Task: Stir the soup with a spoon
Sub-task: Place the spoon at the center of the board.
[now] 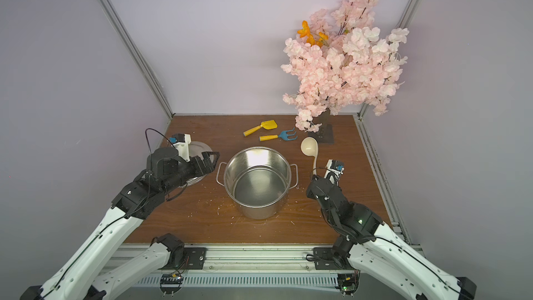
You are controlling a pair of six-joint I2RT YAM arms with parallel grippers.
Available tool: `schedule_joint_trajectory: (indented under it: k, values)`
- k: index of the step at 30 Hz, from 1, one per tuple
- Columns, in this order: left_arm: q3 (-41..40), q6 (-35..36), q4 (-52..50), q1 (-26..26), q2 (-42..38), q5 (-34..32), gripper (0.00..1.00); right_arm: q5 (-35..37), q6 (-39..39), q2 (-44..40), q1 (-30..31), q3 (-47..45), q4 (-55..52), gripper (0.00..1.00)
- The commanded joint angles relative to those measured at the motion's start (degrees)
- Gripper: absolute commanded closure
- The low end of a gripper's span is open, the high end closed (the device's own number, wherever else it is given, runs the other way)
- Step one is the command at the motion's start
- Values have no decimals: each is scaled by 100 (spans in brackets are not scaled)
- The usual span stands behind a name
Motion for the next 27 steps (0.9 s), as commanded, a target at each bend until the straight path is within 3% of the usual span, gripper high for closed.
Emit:
schedule_joint_trajectory:
  k: [1,6,10,15,20,27]
  values:
    - [-194,121,0,-39,-119,-235,4,-1341,-697,149,-780,-349,917,100]
    - [-549,229,45,-34,-378,-544,4,-2498,-971,284,-1661,-1111,1758,100]
    - [-884,282,155,-31,-647,-773,4,-2976,-708,-11,-1923,-1837,2040,100]
    - [-1334,234,325,-31,-1030,-1047,4,-3198,-346,-516,-2005,-2689,2103,95]
    - [-1776,183,499,-26,-1354,-1330,4,-3232,-278,-636,-2051,-2986,2100,89]
    - [-2140,203,654,-31,-1641,-1655,4,-3156,-316,-310,-2059,-3007,2273,70]
